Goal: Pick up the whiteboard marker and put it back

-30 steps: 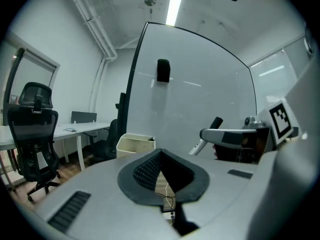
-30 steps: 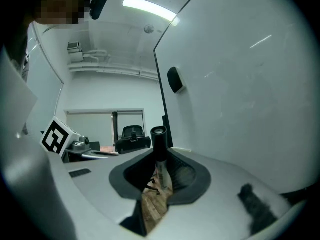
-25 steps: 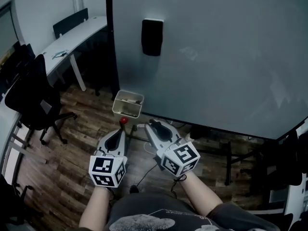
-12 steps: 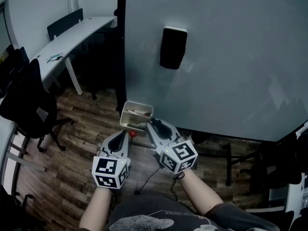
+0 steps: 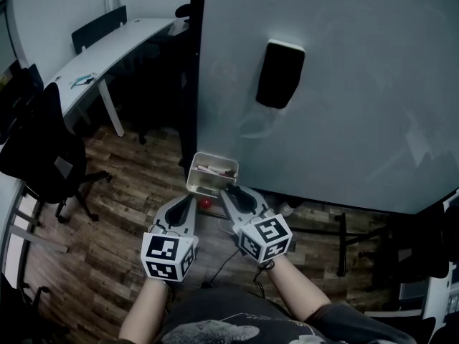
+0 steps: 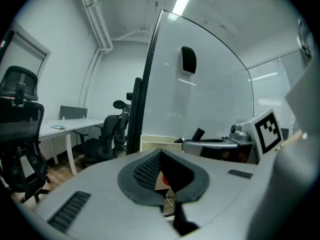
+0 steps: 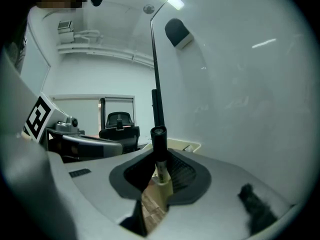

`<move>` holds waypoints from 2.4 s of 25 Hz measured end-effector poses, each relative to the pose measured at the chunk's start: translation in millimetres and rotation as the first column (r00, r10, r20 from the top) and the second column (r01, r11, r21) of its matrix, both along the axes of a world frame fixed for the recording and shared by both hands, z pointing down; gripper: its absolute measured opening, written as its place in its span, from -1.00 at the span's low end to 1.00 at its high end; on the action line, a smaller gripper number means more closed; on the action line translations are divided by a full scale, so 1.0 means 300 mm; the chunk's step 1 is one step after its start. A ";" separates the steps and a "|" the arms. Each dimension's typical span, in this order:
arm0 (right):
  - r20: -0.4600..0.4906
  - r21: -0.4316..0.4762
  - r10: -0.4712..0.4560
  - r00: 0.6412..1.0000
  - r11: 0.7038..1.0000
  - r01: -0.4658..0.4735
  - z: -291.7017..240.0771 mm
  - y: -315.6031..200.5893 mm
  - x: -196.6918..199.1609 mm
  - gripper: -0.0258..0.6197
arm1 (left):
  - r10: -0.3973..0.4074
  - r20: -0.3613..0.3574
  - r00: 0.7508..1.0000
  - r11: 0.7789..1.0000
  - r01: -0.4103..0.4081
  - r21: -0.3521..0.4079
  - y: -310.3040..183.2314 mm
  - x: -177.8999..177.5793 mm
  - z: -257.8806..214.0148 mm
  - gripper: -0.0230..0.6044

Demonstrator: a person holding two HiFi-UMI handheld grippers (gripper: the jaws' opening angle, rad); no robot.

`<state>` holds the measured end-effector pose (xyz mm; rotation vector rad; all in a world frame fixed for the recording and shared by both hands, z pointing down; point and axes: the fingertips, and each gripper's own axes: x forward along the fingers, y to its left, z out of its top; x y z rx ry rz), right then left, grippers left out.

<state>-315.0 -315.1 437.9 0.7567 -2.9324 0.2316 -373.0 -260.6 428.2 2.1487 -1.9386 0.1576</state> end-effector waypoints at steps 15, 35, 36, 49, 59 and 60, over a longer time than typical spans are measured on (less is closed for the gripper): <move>0.007 0.003 -0.008 1.000 1.000 0.008 -0.017 0.025 0.066 -0.53 | -0.009 0.013 1.000 1.000 0.009 0.004 0.025 0.066 -0.014 -0.88; 0.072 -0.006 0.104 0.992 0.995 -0.104 -0.060 0.101 0.688 -0.73 | 0.039 0.005 0.999 0.999 -0.039 0.023 0.109 0.620 -0.036 -0.88; 0.070 -0.006 0.112 0.991 0.994 -0.112 -0.058 0.108 0.741 -0.74 | 0.046 0.005 0.999 0.999 -0.047 0.027 0.114 0.667 -0.037 -0.88; 0.018 -0.060 0.249 0.968 0.967 -0.248 0.015 0.244 1.346 -0.84 | 0.113 -0.010 0.994 0.994 -0.112 0.012 0.247 1.167 -0.012 -0.88; -0.004 -0.094 0.340 0.940 0.936 -0.339 0.093 0.335 1.601 -0.85 | 0.195 0.007 0.981 0.980 -0.195 -0.033 0.337 1.363 0.037 -0.88; -0.006 -0.094 0.345 0.938 0.934 -0.344 0.098 0.345 1.611 -0.85 | 0.202 0.006 0.979 0.979 -0.201 -0.036 0.347 1.373 0.045 -0.88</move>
